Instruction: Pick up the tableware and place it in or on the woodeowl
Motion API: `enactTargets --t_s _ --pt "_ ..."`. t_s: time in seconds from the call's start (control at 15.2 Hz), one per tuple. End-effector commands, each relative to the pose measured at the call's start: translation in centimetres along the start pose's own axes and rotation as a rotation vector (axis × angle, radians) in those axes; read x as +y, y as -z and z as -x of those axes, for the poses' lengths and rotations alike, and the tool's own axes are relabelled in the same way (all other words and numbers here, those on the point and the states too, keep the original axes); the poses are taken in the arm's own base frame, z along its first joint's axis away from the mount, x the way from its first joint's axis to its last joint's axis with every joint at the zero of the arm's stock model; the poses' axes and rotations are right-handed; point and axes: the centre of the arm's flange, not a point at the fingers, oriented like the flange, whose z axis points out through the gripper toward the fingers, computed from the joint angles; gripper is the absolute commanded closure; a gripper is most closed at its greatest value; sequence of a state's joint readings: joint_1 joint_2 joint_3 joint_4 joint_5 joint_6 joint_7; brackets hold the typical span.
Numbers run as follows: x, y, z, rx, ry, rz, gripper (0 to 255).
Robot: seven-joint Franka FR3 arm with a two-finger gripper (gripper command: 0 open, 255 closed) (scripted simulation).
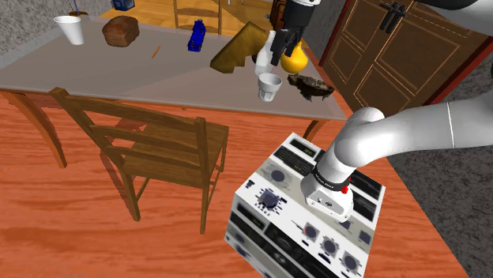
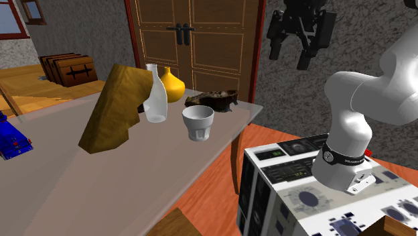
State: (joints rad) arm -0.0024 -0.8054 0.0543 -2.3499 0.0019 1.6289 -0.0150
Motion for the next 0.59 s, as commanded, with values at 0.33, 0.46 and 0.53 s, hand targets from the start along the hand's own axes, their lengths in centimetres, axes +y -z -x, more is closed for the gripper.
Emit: enactTargets --t_s 0.33,0.46,0.53 --pt "3.6 -4.8 -2.2 -0.013 0.03 0.027 0" --pt "5.1 -6.7 -3.1 -0.018 0.042 0.037 0" --pt "5.8 -7.7 -3.6 -0.021 0.048 0.043 0"
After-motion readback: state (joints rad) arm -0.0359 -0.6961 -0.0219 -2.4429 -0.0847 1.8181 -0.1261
